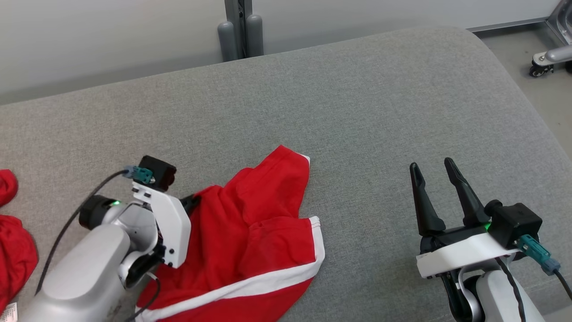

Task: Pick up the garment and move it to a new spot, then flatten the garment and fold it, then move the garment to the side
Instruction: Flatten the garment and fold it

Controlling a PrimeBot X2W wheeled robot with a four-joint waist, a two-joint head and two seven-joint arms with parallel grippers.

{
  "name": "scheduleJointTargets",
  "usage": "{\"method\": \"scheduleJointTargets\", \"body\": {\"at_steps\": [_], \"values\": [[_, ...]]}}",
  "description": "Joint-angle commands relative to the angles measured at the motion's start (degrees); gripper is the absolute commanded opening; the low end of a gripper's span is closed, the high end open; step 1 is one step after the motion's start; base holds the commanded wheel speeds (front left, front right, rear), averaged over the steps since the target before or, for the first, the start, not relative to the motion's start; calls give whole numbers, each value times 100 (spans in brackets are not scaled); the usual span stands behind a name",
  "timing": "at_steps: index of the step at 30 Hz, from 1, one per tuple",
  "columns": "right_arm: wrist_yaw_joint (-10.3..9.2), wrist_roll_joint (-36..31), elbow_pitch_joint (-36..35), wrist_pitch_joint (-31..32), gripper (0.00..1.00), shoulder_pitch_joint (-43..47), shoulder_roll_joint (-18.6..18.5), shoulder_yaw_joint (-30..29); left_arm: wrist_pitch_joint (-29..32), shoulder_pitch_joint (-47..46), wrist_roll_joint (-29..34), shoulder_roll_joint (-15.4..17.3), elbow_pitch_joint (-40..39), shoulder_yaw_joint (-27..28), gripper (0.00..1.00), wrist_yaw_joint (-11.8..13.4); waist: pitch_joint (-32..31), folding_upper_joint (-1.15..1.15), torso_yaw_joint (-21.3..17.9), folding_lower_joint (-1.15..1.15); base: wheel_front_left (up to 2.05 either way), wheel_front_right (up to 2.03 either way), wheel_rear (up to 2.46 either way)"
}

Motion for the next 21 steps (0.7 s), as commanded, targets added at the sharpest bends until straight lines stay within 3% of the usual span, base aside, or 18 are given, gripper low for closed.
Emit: {"method": "scheduleJointTargets", "body": {"at_steps": [1,15,19,20,21], "values": [[3,-40,16,-28,100,-13,-16,-31,-88,-171,-45,42,74,86,0,15,-7,0,-5,0,0,0,0],[3,19,-36,-28,100,-91,-17,18,-1212,-814,-40,44,1226,820,0,715,131,0,-4,0,0,0,0],[3,-12,-9,-28,100,-91,-17,33,-1587,-944,-58,-45,1698,914,0,690,120,0,1,0,0,0,0],[3,-22,1,-28,100,-85,-18,29,-1677,-961,-74,-71,1809,927,27,663,101,0,9,0,0,0,0],[3,-31,15,-28,100,-77,-17,27,-1755,-976,-91,-99,1920,936,96,616,78,0,21,0,0,0,0]]}}
